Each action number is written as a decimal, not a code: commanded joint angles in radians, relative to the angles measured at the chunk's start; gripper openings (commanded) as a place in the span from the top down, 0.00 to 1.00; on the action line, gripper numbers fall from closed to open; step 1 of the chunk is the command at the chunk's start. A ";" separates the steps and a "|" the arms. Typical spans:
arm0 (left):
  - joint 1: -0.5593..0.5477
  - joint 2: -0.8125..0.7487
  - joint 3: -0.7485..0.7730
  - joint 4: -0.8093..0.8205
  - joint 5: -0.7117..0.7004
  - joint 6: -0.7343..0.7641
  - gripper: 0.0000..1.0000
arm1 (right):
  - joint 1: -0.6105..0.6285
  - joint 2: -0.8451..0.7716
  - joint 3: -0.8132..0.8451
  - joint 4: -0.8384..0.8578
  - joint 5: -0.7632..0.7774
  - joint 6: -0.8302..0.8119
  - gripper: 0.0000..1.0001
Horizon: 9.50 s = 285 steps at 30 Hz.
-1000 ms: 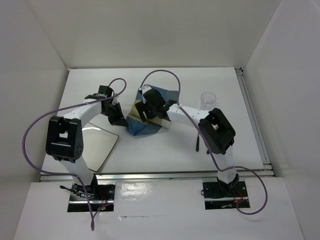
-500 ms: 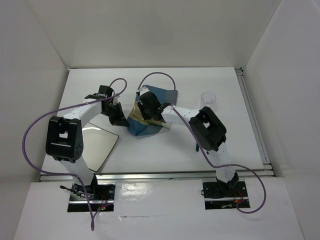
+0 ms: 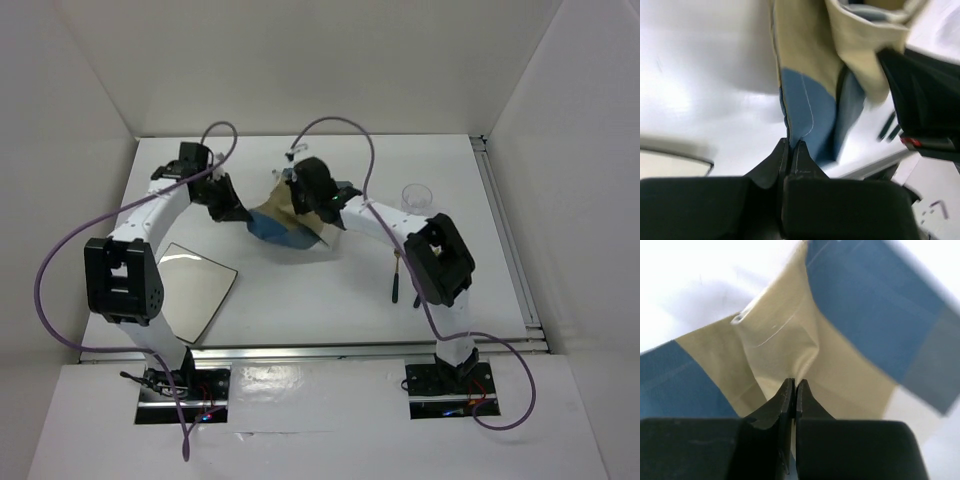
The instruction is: Set the dinner table for one person
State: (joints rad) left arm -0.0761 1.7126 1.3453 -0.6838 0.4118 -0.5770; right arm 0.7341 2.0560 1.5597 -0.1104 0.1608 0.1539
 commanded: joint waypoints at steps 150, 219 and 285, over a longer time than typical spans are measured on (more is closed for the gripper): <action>0.085 -0.068 -0.091 0.112 0.050 0.014 1.00 | -0.335 0.027 0.364 -0.816 0.123 0.661 1.00; 0.167 -0.010 0.074 0.047 0.045 0.009 1.00 | -0.374 0.435 0.593 -0.428 -0.739 0.138 0.55; 0.019 0.211 0.034 -0.005 -0.210 -0.027 0.46 | -0.371 -0.344 -0.429 -0.391 -0.227 0.420 0.86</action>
State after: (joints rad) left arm -0.0353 1.9251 1.3319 -0.6212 0.3702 -0.5831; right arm 0.3340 1.6752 1.0599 -0.5014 -0.1265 0.5552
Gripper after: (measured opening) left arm 0.545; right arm 0.149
